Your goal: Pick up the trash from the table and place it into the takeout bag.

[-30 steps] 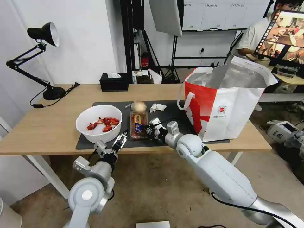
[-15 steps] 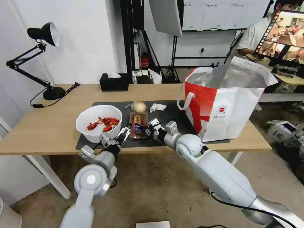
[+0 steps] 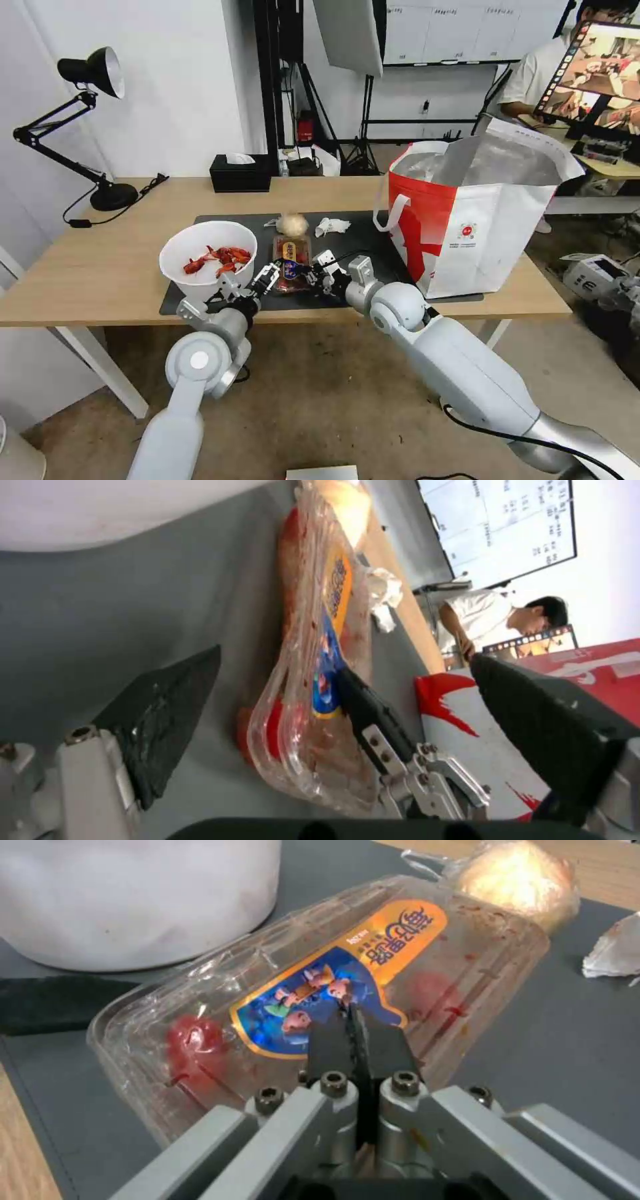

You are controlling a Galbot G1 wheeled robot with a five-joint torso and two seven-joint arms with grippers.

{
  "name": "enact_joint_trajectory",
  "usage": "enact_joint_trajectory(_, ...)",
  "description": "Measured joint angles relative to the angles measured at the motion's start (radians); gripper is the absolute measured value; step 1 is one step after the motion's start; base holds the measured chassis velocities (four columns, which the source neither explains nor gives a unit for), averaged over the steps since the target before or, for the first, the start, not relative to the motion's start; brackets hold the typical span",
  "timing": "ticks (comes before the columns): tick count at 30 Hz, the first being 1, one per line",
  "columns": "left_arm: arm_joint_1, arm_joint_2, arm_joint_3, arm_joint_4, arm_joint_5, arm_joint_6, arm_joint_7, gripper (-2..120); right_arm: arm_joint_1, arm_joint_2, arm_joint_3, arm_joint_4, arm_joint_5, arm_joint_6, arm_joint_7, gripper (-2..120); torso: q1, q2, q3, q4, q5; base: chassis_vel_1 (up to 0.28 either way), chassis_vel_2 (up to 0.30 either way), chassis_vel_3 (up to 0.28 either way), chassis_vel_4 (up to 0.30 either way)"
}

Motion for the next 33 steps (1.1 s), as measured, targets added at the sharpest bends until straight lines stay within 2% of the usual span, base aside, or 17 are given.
enact_joint_trajectory(33, -0.093, 0.005, 0.039, 0.112, 0.004, 0.012, 0.008, 98, -0.008, 0.006, 0.001, 0.001, 0.001, -0.001, -0.002, 0, 0.000, 0.000, 0.000, 0.0000, 0.0000, 0.000, 0.000, 0.000, 0.000)
